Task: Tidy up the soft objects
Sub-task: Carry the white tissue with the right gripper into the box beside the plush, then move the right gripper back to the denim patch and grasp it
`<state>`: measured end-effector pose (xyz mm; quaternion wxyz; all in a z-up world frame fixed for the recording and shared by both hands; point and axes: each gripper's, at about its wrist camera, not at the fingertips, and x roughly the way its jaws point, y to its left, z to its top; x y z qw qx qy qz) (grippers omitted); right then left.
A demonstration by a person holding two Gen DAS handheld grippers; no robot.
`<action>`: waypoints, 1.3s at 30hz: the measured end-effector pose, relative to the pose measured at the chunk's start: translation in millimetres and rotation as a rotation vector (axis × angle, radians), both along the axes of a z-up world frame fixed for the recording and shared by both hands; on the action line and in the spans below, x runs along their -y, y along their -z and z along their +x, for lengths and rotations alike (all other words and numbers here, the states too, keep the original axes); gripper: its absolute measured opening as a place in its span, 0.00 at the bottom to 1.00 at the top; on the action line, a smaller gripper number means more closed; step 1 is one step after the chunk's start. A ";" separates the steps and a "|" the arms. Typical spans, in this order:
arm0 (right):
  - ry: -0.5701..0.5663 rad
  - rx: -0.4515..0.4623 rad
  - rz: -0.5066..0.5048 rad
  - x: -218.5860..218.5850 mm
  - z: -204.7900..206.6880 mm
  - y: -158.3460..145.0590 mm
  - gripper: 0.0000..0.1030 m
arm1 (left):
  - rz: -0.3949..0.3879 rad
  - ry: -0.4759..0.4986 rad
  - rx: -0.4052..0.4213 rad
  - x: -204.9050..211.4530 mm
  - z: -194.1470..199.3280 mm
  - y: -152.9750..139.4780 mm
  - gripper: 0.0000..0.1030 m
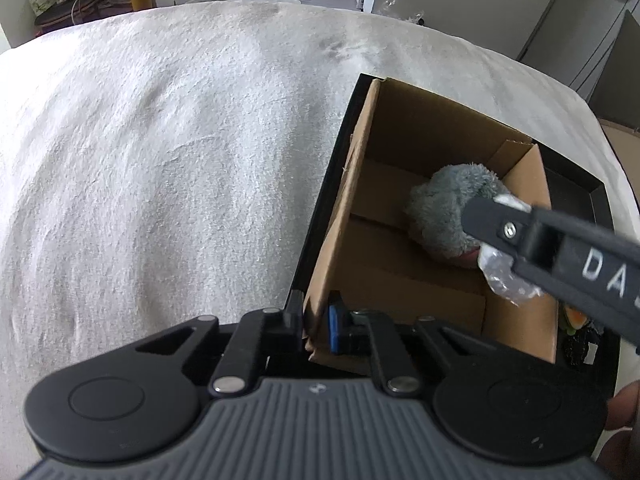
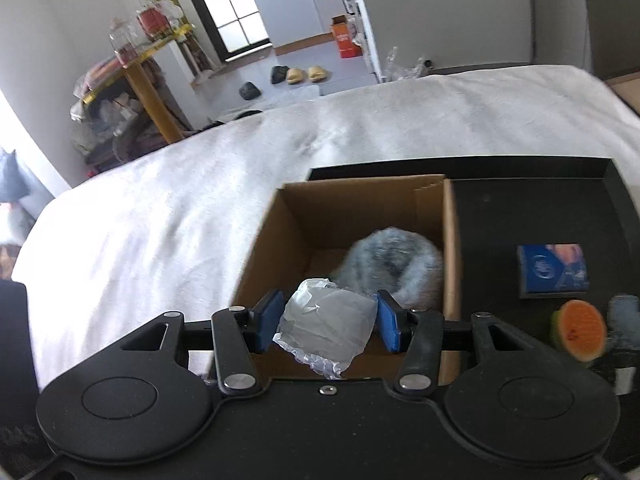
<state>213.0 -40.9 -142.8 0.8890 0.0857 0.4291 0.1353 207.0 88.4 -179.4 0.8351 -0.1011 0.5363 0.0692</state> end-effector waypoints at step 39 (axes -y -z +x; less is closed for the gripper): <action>0.143 0.100 -0.042 91.0 -51.4 2.7 0.91 | 0.244 0.065 0.065 43.1 -13.0 -26.2 0.41</action>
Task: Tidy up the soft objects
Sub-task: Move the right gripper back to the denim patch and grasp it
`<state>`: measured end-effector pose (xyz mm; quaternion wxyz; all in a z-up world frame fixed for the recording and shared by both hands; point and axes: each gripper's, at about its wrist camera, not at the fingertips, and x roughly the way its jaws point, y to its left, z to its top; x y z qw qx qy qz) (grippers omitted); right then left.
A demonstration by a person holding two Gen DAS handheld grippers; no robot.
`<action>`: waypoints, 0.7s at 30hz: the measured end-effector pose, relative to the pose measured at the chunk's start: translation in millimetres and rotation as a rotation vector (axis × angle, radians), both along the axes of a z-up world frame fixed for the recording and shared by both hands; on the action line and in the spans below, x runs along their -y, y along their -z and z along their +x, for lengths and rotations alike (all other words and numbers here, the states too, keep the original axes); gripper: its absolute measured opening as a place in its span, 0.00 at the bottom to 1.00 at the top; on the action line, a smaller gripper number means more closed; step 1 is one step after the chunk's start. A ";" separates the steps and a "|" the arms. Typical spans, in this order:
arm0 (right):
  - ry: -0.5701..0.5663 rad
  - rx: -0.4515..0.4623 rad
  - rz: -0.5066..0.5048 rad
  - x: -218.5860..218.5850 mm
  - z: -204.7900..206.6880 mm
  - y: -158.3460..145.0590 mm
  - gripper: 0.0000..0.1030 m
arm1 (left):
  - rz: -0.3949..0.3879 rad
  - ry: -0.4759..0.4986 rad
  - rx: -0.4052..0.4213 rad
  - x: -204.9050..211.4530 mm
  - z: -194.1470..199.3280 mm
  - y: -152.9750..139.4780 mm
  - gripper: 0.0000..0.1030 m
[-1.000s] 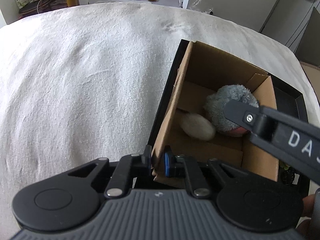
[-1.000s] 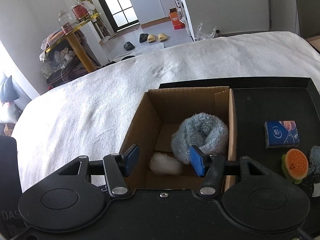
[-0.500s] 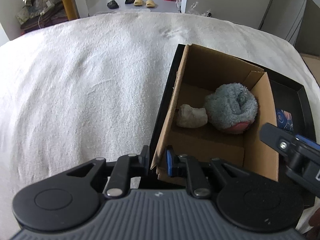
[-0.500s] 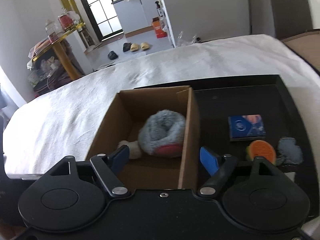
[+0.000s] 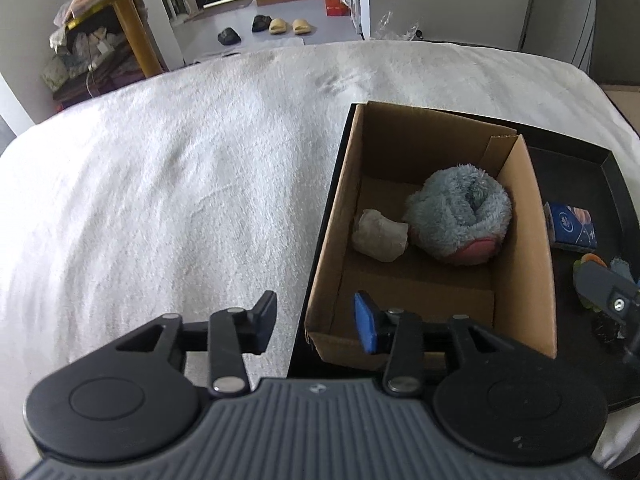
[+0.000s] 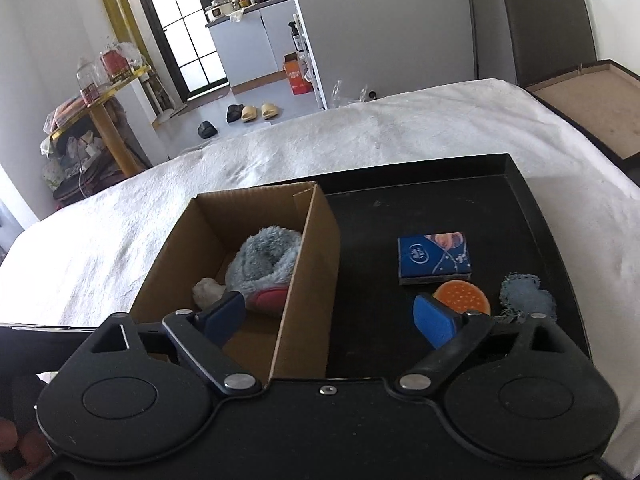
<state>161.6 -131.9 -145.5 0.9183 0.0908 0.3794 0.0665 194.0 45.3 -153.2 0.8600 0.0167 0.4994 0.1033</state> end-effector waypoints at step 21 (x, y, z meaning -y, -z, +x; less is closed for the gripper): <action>0.055 0.016 0.005 46.5 -8.9 32.9 0.95 | 0.216 0.037 0.080 36.5 -9.0 -13.8 0.70</action>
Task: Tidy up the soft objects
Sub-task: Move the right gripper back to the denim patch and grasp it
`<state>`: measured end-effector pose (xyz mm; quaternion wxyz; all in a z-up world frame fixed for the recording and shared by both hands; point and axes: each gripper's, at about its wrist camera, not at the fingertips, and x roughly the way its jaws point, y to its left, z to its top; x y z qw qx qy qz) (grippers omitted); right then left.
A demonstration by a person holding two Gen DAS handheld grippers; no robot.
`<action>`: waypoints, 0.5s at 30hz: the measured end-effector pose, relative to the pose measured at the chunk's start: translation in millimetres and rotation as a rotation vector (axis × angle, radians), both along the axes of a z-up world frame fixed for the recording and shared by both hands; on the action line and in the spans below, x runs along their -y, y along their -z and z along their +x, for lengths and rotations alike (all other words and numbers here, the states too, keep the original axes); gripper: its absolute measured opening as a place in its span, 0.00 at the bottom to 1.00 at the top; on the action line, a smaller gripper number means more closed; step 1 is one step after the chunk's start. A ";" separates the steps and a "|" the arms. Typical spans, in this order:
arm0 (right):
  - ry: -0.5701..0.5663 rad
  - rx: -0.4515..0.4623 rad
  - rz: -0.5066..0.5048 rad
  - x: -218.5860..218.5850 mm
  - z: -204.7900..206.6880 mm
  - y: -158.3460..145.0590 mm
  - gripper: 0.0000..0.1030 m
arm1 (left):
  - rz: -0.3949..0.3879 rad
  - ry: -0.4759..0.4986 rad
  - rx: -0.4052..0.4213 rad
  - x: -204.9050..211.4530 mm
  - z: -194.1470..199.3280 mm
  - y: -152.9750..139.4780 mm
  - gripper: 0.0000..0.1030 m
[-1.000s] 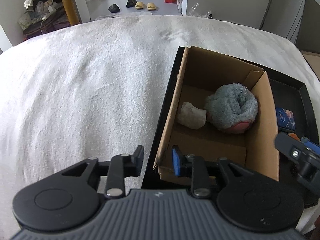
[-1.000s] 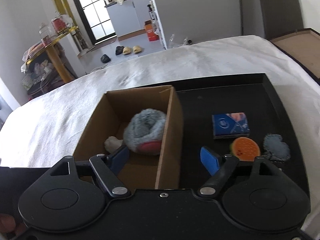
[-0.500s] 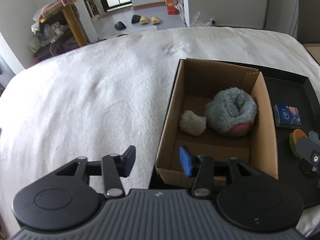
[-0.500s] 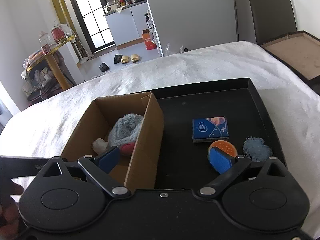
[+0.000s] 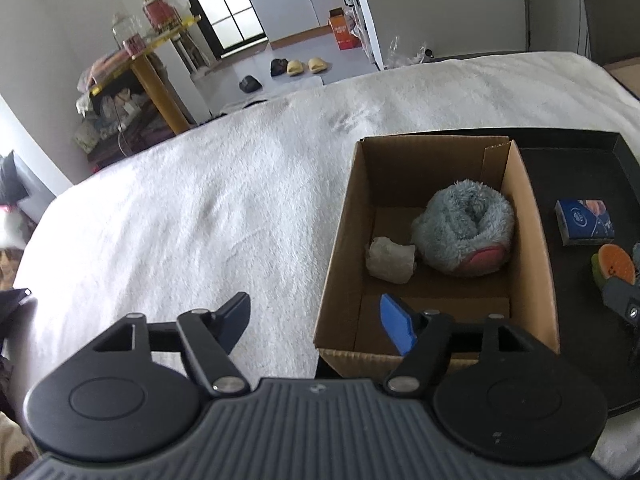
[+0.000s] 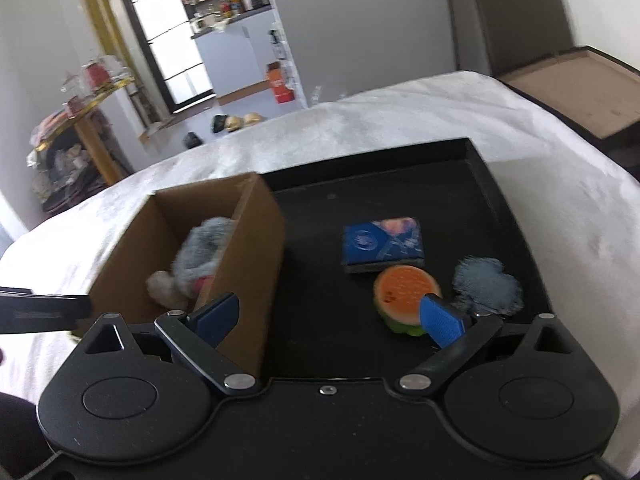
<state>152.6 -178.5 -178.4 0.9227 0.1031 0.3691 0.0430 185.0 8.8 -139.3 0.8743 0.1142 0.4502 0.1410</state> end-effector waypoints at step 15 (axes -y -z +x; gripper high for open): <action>0.124 -0.088 -0.021 40.1 6.4 34.5 0.95 | 0.175 0.059 -0.063 32.7 8.7 13.0 0.75</action>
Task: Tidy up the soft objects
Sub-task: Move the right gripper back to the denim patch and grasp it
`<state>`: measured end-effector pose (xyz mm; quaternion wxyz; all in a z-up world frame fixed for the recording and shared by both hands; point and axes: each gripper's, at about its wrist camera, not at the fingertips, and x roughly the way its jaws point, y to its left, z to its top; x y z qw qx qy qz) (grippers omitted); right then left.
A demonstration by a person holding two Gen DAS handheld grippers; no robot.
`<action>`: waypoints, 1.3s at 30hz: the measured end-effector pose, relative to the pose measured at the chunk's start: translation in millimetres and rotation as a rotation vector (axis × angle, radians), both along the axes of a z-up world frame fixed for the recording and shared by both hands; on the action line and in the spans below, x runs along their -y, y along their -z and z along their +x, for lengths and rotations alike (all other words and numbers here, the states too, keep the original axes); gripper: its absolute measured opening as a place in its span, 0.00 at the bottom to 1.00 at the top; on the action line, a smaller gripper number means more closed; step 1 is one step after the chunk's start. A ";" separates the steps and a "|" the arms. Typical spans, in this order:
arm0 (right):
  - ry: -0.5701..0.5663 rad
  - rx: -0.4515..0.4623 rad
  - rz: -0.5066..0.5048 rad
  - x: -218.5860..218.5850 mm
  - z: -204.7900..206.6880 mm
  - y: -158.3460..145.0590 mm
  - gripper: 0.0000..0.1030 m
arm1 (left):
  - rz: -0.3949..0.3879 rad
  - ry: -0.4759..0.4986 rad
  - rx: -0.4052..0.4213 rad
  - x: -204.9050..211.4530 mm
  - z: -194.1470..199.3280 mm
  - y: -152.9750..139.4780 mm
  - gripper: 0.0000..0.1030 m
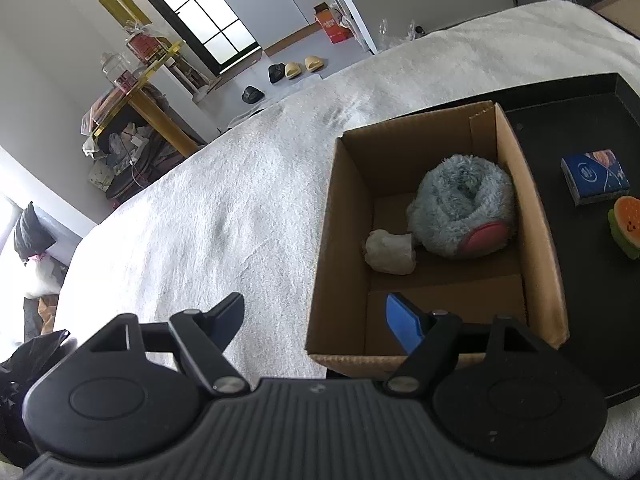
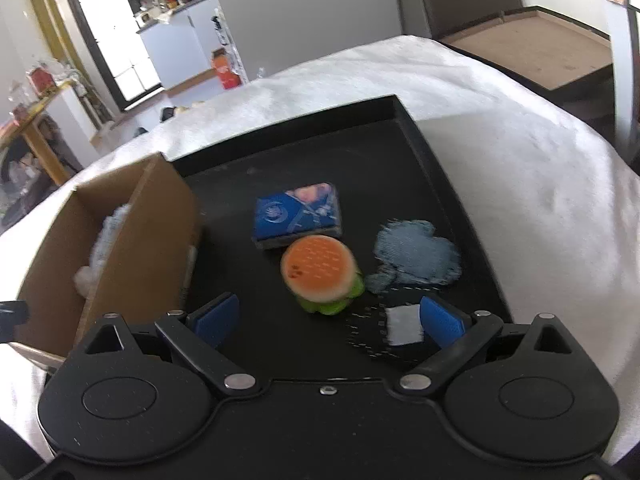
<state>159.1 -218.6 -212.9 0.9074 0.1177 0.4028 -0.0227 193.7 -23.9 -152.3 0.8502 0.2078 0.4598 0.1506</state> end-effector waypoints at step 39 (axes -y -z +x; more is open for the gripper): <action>0.031 -0.042 -0.063 24.8 -1.7 16.0 0.27 | 0.057 -0.009 0.002 15.4 1.2 -3.2 0.75</action>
